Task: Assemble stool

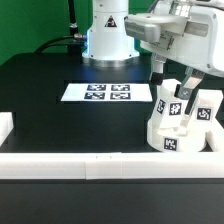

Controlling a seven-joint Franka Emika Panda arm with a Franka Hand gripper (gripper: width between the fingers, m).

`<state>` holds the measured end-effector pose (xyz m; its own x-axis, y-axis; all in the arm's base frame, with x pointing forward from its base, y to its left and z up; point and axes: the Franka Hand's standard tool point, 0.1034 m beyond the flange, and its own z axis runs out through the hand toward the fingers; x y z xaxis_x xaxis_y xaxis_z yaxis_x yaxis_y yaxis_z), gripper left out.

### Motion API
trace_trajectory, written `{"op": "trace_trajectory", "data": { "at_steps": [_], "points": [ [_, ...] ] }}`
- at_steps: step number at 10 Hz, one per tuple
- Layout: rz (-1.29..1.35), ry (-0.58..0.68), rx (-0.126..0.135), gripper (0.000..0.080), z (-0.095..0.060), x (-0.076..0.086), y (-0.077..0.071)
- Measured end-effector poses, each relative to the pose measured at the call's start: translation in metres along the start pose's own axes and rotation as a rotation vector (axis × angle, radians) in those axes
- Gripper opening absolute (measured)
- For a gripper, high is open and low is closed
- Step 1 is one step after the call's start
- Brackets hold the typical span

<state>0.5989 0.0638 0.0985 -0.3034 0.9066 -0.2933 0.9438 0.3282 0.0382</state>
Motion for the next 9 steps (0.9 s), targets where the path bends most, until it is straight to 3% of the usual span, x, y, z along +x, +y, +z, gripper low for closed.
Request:
{"op": "trace_trajectory", "data": {
  "at_steps": [1,3,4,9],
  "points": [
    [0.006,0.0,0.004,0.0649,0.0023,0.0012,-0.0011],
    [0.021,0.002,0.011,0.0376,0.0046,0.0064,-0.002],
    [0.025,0.002,0.015,0.0337,0.0047,0.0077,-0.002],
    [0.068,-0.001,0.02,0.0337,0.0055,0.0054,-0.0016]
  ]
}}
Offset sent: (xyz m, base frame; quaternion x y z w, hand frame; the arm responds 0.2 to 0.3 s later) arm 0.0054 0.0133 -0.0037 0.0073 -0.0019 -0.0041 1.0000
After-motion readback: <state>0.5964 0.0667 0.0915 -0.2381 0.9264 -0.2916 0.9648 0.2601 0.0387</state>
